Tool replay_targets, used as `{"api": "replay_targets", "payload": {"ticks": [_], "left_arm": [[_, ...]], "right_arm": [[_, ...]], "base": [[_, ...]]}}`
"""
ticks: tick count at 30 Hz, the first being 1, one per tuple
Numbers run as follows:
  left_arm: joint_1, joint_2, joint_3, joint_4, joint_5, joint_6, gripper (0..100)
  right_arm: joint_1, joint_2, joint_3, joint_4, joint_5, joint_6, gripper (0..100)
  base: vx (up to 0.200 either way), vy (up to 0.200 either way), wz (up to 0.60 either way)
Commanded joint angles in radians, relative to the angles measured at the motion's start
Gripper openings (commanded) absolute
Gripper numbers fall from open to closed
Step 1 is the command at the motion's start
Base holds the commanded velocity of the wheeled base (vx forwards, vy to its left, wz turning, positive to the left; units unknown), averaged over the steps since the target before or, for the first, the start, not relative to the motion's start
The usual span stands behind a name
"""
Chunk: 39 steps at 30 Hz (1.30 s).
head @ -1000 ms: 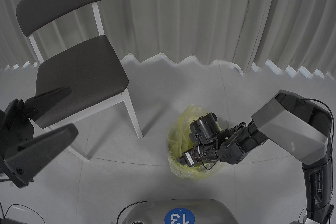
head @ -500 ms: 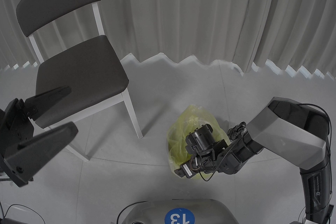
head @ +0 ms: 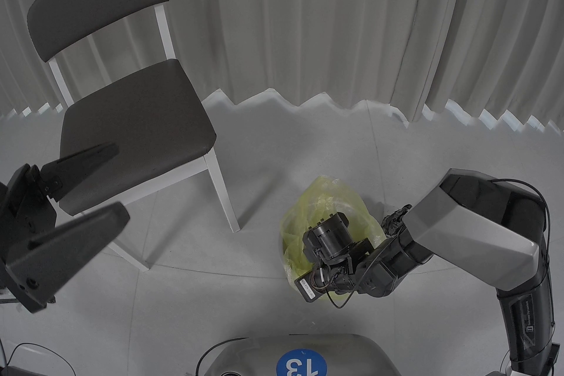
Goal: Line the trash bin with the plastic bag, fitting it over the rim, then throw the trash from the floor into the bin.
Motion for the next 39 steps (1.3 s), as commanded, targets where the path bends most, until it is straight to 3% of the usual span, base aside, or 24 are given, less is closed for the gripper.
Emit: {"api": "replay_targets", "payload": {"ticks": [1, 5, 19, 39], "left_arm": [[0.001, 0.002, 0.001, -0.001, 0.0, -0.002, 100], [0.001, 0.002, 0.001, -0.001, 0.0, 0.0, 100], [0.001, 0.002, 0.001, -0.001, 0.0, -0.002, 100], [0.001, 0.009, 0.001, -0.001, 0.0, -0.002, 100]], "right_arm": [[0.005, -0.004, -0.01, 0.0, 0.0, 0.0, 0], [0.011, -0.052, -0.006, 0.0, -0.002, 0.0, 0], [0.16, -0.053, -0.01, 0.0, -0.002, 0.042, 0], [0.206, 0.137, -0.154, 0.029, -0.01, 0.042, 0]], "base": [[0.0, 0.0, 0.0], [0.0, 0.0, 0.0], [0.0, 0.0, 0.0], [0.0, 0.0, 0.0]]}}
